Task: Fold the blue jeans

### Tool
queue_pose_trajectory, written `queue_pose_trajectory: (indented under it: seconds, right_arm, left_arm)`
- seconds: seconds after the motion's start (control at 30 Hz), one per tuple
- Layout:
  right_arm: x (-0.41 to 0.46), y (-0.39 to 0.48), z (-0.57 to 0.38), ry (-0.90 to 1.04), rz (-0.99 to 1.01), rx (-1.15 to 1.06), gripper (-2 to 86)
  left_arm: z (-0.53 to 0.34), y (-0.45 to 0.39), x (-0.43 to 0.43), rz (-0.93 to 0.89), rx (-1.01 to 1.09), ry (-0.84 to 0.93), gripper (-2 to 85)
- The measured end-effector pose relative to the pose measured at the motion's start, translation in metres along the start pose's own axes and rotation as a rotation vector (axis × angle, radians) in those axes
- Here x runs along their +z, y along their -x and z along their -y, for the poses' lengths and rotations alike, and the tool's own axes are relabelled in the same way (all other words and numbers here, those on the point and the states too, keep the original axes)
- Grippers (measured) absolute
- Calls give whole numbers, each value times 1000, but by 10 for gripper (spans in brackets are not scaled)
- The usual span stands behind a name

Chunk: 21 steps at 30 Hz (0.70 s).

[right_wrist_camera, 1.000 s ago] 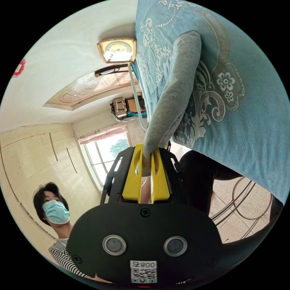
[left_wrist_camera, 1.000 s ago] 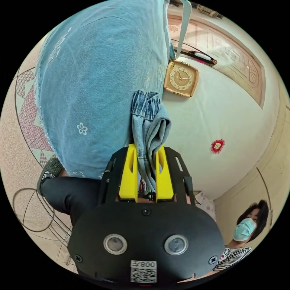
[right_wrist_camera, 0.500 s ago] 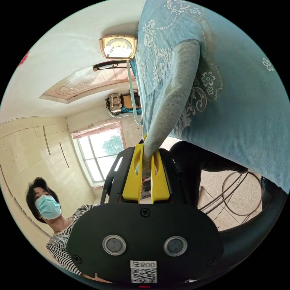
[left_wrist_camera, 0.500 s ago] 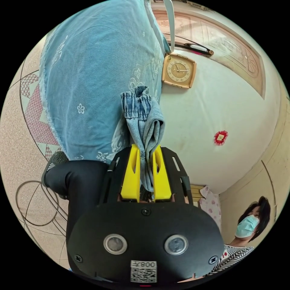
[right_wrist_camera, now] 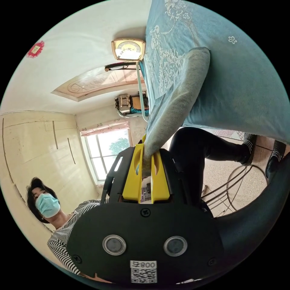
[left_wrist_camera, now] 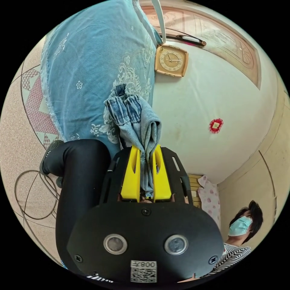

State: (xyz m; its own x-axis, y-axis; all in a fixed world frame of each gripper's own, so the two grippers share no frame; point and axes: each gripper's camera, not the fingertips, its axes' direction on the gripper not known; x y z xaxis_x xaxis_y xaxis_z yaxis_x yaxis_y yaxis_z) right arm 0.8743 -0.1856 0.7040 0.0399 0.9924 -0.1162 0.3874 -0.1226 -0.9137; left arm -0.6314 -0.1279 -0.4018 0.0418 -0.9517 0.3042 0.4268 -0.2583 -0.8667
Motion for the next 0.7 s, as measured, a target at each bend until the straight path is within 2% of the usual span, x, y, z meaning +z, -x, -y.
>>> queue_pose_trajectory:
  seconds: [0.4,0.7]
  right_arm:
    - [-89,-7,-115,-128,134,-64,-1]
    - [-171,-22,-169,-219,237,-82,-1]
  left_arm:
    - [-43,97,166,4,91,159,73]
    - [-49,191,347,57,138,263,71]
